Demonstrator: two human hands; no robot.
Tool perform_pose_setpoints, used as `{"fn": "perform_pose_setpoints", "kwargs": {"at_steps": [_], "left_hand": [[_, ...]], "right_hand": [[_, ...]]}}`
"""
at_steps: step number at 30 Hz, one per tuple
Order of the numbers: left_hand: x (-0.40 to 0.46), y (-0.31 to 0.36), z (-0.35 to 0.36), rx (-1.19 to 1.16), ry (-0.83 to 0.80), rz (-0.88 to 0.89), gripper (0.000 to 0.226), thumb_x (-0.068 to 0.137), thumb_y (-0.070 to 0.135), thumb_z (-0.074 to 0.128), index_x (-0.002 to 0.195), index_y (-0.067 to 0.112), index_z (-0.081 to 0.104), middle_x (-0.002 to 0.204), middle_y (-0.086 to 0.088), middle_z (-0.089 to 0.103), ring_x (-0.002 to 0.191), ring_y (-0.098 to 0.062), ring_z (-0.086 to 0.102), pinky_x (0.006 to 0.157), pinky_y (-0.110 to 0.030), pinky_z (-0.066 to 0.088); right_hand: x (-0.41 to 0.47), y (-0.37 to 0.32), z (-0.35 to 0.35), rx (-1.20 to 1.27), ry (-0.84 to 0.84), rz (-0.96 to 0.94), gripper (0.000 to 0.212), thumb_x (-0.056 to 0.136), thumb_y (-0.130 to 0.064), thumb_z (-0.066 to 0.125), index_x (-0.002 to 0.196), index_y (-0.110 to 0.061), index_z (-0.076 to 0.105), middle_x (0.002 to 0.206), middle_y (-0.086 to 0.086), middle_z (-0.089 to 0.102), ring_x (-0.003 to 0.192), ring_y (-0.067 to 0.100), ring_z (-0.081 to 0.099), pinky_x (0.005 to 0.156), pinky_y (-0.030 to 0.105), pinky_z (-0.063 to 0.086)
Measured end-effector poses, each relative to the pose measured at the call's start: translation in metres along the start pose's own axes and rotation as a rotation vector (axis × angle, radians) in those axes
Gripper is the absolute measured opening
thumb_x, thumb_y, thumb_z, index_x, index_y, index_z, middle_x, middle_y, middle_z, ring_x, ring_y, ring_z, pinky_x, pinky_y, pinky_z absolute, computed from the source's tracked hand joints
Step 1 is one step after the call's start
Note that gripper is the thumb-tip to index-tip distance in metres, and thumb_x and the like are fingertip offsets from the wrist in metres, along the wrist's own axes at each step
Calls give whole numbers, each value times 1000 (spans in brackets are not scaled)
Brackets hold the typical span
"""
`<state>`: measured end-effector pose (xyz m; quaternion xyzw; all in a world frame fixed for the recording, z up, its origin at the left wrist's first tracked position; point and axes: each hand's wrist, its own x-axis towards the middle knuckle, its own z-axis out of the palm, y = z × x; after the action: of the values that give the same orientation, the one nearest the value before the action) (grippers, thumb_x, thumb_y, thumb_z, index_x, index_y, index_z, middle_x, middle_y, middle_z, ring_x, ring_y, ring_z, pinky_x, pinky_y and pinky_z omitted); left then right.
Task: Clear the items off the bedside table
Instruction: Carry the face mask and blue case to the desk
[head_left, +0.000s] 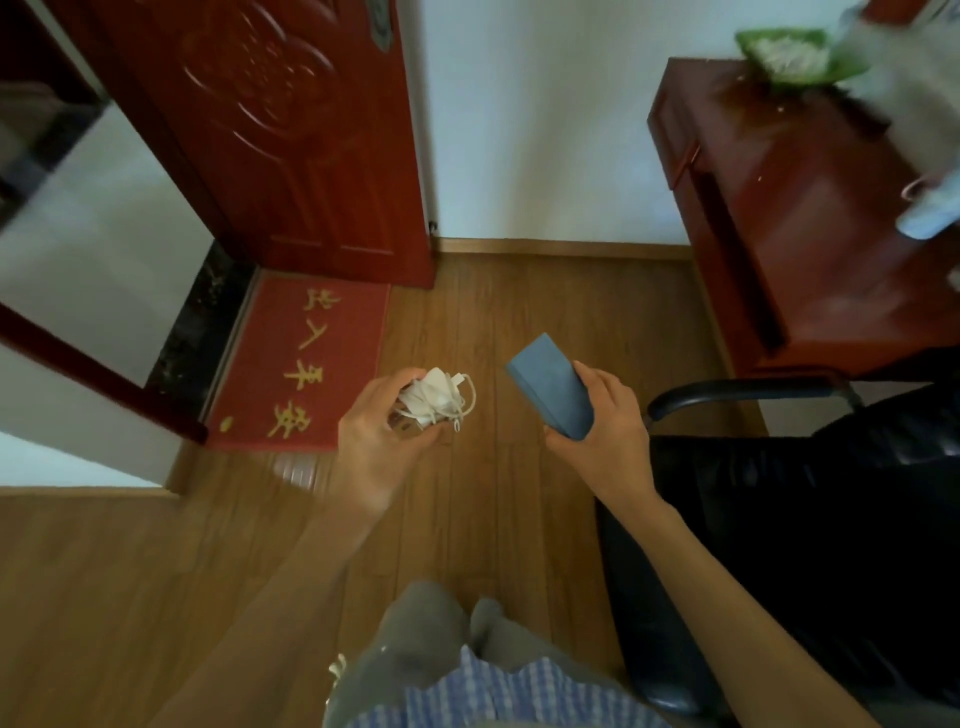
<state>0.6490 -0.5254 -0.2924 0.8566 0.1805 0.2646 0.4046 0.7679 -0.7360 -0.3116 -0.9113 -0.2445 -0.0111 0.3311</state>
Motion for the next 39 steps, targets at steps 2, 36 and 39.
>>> {"fn": "perform_pose_setpoints", "kwargs": {"at_steps": [2, 36, 39], "left_hand": [[31, -10, 10, -1, -26, 17, 60, 60, 11, 87, 114, 11, 63, 100, 0, 62, 82, -9, 60, 72, -8, 47], [607, -38, 345, -86, -591, 228, 55, 64, 16, 85, 113, 23, 61, 108, 8, 60, 94, -3, 56, 76, -1, 41], [640, -9, 393, -80, -612, 246, 54, 64, 20, 86, 111, 25, 61, 106, 12, 59, 89, 3, 56, 77, 3, 36]], "right_hand": [[29, 6, 2, -12, 12, 13, 83, 70, -26, 78, 140, -15, 36, 133, 3, 46, 117, 16, 41, 90, 30, 41], [474, 219, -29, -199, 381, 586, 83, 68, -32, 79, 138, -19, 37, 130, 2, 47, 115, 16, 43, 90, 36, 46], [507, 252, -49, -208, 414, 602, 81, 67, -31, 80, 137, -15, 41, 128, 4, 50, 113, 17, 46, 87, 35, 47]]}}
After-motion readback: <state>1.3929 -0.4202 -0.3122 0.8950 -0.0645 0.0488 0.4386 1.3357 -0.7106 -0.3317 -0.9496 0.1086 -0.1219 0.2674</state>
